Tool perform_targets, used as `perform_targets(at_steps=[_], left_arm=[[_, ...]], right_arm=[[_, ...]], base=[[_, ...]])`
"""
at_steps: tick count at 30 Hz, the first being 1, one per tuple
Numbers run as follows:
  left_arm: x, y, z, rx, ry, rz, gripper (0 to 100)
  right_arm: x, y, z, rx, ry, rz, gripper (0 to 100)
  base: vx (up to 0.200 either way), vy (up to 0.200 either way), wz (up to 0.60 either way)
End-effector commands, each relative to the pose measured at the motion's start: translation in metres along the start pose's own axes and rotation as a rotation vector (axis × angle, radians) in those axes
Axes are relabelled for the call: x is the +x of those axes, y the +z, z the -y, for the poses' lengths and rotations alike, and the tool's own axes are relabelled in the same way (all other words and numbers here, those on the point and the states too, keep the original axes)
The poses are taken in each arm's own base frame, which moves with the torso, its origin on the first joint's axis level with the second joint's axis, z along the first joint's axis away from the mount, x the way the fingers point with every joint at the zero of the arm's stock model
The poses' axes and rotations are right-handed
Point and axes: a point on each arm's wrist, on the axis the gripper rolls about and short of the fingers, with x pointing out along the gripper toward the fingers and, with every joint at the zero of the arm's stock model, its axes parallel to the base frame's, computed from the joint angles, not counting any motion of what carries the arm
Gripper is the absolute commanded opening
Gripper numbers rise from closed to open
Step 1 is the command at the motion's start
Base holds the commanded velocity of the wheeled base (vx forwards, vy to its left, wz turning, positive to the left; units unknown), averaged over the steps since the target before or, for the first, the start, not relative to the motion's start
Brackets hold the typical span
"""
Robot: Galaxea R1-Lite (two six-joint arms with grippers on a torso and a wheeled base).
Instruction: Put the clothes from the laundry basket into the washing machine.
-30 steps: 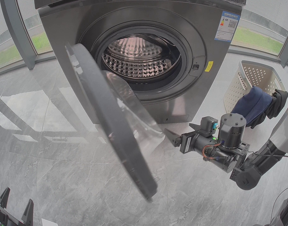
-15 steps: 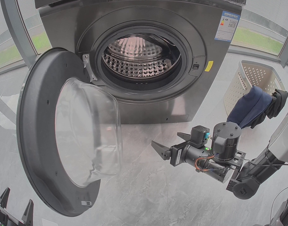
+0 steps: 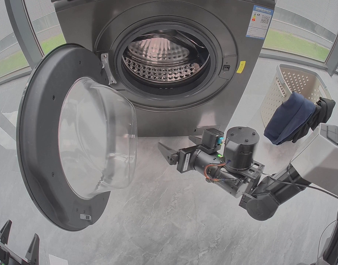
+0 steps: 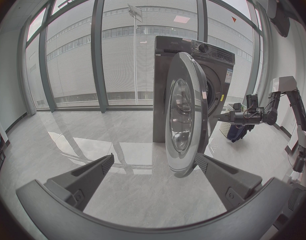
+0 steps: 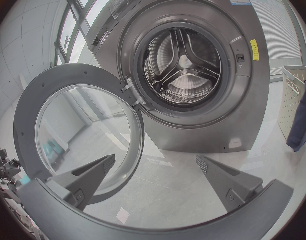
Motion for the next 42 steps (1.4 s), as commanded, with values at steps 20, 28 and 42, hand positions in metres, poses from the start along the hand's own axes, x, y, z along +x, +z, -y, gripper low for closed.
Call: perform_targets(at_steps=[20, 28, 42], left_arm=[[0.000, -0.005, 0.000, -0.001, 0.002, -0.004, 100], [0.000, -0.005, 0.000, -0.001, 0.000, -0.004, 100], [0.000, -0.005, 0.000, -0.002, 0.002, -0.004, 100]], right_arm=[[0.072, -0.039, -0.061, 0.006, 0.132, 0.020, 100], [0.082, -0.027, -0.060, 0.008, 0.126, 0.024, 100], [0.119, -0.069, -0.105, 0.010, 0.190, -0.020, 100]], base=[[0.000, 0.000, 0.00], [0.000, 0.000, 0.00], [0.000, 0.000, 0.00]])
